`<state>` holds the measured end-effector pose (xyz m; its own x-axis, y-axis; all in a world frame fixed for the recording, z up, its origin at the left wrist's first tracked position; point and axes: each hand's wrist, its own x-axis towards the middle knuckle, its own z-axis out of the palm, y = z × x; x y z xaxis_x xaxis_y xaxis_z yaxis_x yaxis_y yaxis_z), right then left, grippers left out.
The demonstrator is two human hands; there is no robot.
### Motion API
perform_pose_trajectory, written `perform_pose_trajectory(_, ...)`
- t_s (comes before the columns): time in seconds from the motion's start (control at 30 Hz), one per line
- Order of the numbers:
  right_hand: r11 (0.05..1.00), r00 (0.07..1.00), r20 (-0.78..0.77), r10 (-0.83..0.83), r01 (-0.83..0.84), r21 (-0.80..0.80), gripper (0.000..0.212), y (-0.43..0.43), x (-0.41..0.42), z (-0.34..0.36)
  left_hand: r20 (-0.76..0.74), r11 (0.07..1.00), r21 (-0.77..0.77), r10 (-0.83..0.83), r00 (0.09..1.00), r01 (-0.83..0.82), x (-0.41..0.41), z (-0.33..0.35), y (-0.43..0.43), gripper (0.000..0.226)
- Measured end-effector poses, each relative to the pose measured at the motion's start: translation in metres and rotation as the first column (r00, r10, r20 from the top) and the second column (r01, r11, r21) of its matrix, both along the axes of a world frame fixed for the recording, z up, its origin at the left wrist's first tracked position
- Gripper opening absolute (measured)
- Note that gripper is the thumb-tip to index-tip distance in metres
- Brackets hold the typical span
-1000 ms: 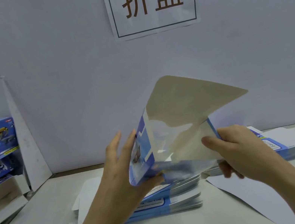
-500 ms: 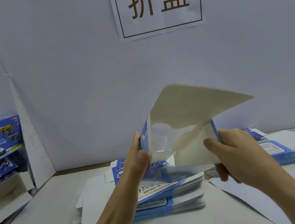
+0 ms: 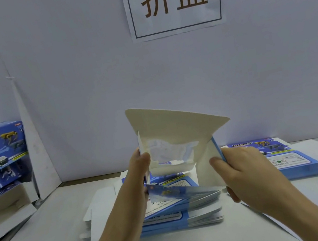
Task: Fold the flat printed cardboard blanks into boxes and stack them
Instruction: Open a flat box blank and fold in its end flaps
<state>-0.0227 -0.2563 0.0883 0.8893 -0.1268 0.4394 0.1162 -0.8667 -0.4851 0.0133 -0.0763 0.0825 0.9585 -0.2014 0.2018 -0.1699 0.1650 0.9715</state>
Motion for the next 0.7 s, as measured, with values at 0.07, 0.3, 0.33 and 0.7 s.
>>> perform_pose_trajectory(0.07, 1.000, 1.000, 0.013, -0.007, 0.008, -0.007, 0.045, 0.003, 0.000, -0.002, 0.072, 0.997, 0.075, 0.011, 0.997, -0.016, -0.003, -0.001, 0.003, 0.023)
perform_pose_trajectory(0.3, 0.990, 0.994, 0.110, -0.006, 0.021, -0.142, 0.034, 0.007, 0.000, -0.004, 0.197, 0.928, 0.302, 0.164, 0.967, -0.219, 0.005, -0.013, -0.001, 0.013)
perform_pose_trajectory(0.33, 0.985, 0.990, 0.141, -0.015, 0.039, -0.170, 0.032, 0.009, -0.001, -0.003, 0.212, 0.901, 0.320, 0.232, 0.949, -0.292, 0.005, -0.014, -0.002, 0.014)
perform_pose_trajectory(0.7, 0.996, 0.972, 0.220, -0.078, 0.086, -0.027, 0.038, 0.009, 0.010, -0.017, 0.560, 0.463, 0.488, 0.485, 0.672, -0.740, -0.006, -0.006, -0.008, 0.037)
